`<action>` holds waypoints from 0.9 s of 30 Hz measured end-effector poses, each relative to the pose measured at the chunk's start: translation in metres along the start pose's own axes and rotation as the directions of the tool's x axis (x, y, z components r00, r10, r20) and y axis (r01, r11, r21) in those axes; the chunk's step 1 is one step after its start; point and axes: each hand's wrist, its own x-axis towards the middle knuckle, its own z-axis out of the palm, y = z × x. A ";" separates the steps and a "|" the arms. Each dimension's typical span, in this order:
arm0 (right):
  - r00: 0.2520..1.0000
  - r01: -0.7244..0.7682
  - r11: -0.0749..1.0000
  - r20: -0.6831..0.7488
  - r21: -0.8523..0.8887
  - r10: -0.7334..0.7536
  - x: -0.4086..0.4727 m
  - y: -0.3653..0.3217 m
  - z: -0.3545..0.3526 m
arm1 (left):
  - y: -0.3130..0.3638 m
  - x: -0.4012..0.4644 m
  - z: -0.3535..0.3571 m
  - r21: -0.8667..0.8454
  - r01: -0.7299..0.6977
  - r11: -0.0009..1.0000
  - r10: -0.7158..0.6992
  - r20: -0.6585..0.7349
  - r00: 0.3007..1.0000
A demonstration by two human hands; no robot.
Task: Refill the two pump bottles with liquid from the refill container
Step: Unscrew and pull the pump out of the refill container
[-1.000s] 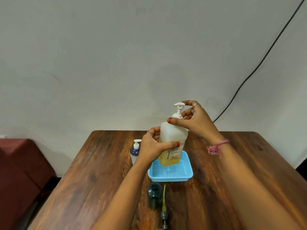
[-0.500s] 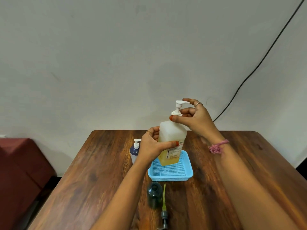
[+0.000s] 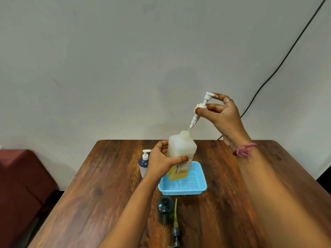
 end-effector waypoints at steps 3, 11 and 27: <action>1.000 0.014 1.000 -0.017 0.016 -0.014 0.002 -0.003 -0.002 | -0.004 0.000 -0.001 0.007 0.010 1.000 -0.010 -0.001 1.000; 0.993 0.069 0.994 -0.103 0.088 -0.060 0.007 -0.011 -0.011 | -0.015 -0.002 -0.002 0.018 0.041 0.999 -0.040 -0.036 0.999; 0.986 0.113 0.983 -0.141 0.146 -0.092 0.011 -0.012 -0.011 | -0.026 0.002 -0.008 0.024 0.067 0.997 -0.065 -0.042 0.997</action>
